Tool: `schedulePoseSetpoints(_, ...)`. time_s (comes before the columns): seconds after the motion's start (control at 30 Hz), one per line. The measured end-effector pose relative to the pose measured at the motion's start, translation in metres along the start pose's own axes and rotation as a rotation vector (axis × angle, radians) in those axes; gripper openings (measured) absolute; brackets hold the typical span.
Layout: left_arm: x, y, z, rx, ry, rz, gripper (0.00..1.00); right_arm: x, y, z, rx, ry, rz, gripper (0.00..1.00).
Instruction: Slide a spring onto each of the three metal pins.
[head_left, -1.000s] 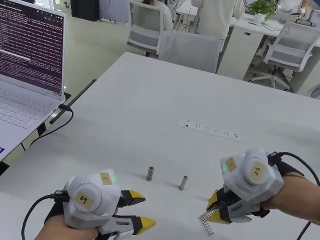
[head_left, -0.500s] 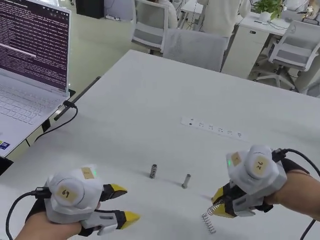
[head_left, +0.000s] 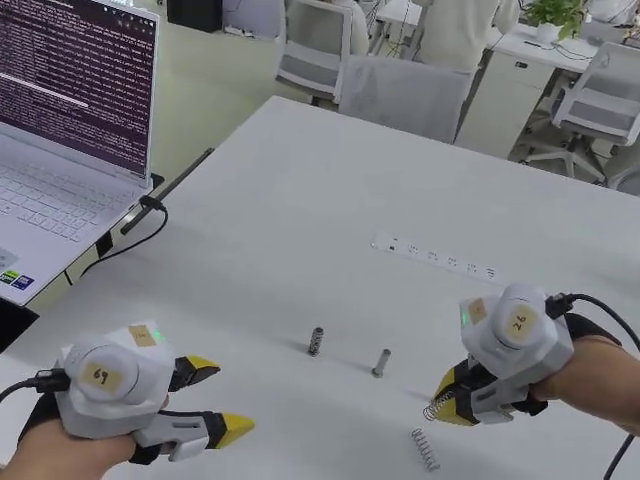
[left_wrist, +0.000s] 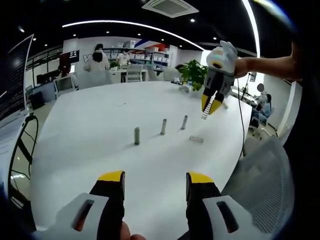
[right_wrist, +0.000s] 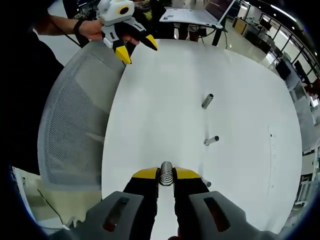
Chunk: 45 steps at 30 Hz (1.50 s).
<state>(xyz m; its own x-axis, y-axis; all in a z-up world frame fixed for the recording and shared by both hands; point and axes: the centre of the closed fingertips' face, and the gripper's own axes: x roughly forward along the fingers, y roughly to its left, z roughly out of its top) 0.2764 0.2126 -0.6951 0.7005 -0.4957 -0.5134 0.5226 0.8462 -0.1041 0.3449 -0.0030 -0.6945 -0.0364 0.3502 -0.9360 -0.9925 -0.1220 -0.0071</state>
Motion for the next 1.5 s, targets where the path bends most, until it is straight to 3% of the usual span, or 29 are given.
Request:
schedulePoseSetpoints(0.3, -0.006, 0.009, -0.005, -0.029, -0.001, 0.032, 0.49, 0.009, -0.011, 0.003, 0.011, 0.001, 0.006, 0.08)
schedulePoseSetpoints(0.83, -0.007, 0.008, -0.008, -0.047, 0.007, 0.033, 0.55, 0.023, -0.039, 0.005, 0.031, 0.011, 0.002, 0.08)
schedulePoseSetpoints(1.5, -0.004, 0.006, -0.009, -0.062, 0.008, 0.024, 0.56, 0.030, -0.072, 0.022, 0.007, 0.030, -0.003, 0.08)
